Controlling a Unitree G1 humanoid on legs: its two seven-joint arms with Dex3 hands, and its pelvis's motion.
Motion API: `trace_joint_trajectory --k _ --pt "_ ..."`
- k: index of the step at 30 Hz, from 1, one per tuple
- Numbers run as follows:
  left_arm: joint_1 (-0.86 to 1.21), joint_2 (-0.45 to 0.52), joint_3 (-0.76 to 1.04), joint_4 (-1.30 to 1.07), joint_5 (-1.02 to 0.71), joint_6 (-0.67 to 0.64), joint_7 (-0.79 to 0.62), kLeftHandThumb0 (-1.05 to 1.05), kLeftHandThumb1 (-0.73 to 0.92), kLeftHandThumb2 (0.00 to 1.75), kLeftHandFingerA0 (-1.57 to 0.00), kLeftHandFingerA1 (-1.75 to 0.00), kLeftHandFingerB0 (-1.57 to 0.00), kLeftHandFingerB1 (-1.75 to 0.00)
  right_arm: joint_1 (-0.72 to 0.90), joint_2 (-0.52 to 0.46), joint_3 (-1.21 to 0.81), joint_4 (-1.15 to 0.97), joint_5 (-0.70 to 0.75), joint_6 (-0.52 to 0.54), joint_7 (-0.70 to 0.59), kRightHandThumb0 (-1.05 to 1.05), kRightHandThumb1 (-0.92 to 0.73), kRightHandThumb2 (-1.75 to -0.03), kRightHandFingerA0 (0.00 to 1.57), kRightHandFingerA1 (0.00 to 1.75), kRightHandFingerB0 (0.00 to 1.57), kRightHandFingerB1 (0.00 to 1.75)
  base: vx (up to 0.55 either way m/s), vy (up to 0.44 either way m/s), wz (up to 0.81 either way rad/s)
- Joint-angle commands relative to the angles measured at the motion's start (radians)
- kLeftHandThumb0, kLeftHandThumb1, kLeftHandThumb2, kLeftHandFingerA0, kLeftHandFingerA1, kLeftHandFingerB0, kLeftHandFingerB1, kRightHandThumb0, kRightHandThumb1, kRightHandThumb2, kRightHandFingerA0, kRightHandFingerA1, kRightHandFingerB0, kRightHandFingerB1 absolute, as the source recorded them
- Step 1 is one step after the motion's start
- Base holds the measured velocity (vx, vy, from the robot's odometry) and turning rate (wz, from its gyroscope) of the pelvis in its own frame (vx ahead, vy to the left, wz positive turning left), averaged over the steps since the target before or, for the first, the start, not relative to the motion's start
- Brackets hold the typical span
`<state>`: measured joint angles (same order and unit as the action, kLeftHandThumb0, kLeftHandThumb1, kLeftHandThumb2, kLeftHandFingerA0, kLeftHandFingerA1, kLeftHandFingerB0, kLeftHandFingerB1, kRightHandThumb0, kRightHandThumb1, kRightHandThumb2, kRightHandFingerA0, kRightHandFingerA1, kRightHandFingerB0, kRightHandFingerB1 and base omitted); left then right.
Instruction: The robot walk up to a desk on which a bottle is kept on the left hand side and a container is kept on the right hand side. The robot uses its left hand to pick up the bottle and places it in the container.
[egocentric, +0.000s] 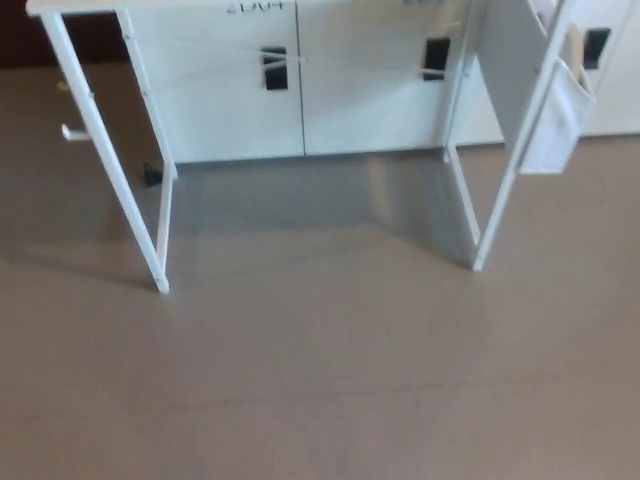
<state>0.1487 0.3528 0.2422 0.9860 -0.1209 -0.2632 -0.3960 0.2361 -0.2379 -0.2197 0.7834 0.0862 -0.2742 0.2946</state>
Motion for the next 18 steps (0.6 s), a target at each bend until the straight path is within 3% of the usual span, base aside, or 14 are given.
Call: trace_joint_trajectory --k 1,6,7,9,10,17,18 --pt "-0.003 0.012 -0.004 0.0 0.003 -0.018 -0.005 -0.98 0.91 0.7 -0.26 -0.41 0.0 -0.3 -0.003 -0.006 -0.006 0.021 0.01 -0.034 0.002 -0.9 -0.82 -0.65 0.2 0.37 0.21 0.37 0.49 -0.482 0.8" --pt "-0.006 0.014 -0.008 0.006 0.007 -0.015 -0.001 -0.98 0.92 0.69 -0.25 -0.42 0.0 -0.33 0.005 -0.003 -0.004 0.019 0.007 -0.037 -0.005 -0.9 -0.83 -0.65 0.2 0.37 0.21 0.37 0.47 -0.26 0.34" --pt "-0.005 0.015 -0.01 0.01 0.01 -0.018 0.003 -1.03 0.77 1.16 -0.21 -0.52 0.0 -0.4 0.009 -0.002 -0.004 0.018 0.009 -0.036 -0.002 -0.9 -0.82 -0.65 0.2 0.38 0.21 0.39 0.43 -0.111 0.05" --pt "-0.002 0.016 -0.012 0.013 0.012 -0.019 0.006 -1.01 0.77 1.16 -0.21 -0.52 0.0 -0.42 0.014 0.0 -0.005 0.023 0.013 -0.041 0.004 -0.91 -0.81 -0.65 0.2 0.39 0.22 0.4 0.44 -0.024 -0.03" --pt "-0.003 0.016 -0.012 0.014 0.011 -0.018 0.006 -0.97 0.92 0.69 -0.26 -0.42 0.0 -0.4 0.014 0.001 -0.006 0.021 0.015 -0.04 0.004 -0.9 -0.81 -0.65 0.2 0.38 0.22 0.4 0.45 0.01 -0.23" --pt "-0.002 0.018 -0.015 0.023 0.005 -0.017 -0.011 -0.99 0.91 0.67 -0.25 -0.45 0.0 -0.48 0.023 0.006 -0.009 0.023 0.015 -0.036 -0.005 -0.89 -0.81 -0.65 0.22 0.37 0.21 0.35 0.52 0.143 -0.31" --pt "-0.003 0.02 -0.017 0.026 0.006 -0.021 -0.013 -0.96 0.71 1.15 -0.14 -0.52 0.0 -0.51 0.021 0.005 -0.008 0.031 0.01 -0.042 -0.007 -0.9 -0.81 -0.64 0.23 0.37 0.21 0.34 0.58 0.194 -0.39"
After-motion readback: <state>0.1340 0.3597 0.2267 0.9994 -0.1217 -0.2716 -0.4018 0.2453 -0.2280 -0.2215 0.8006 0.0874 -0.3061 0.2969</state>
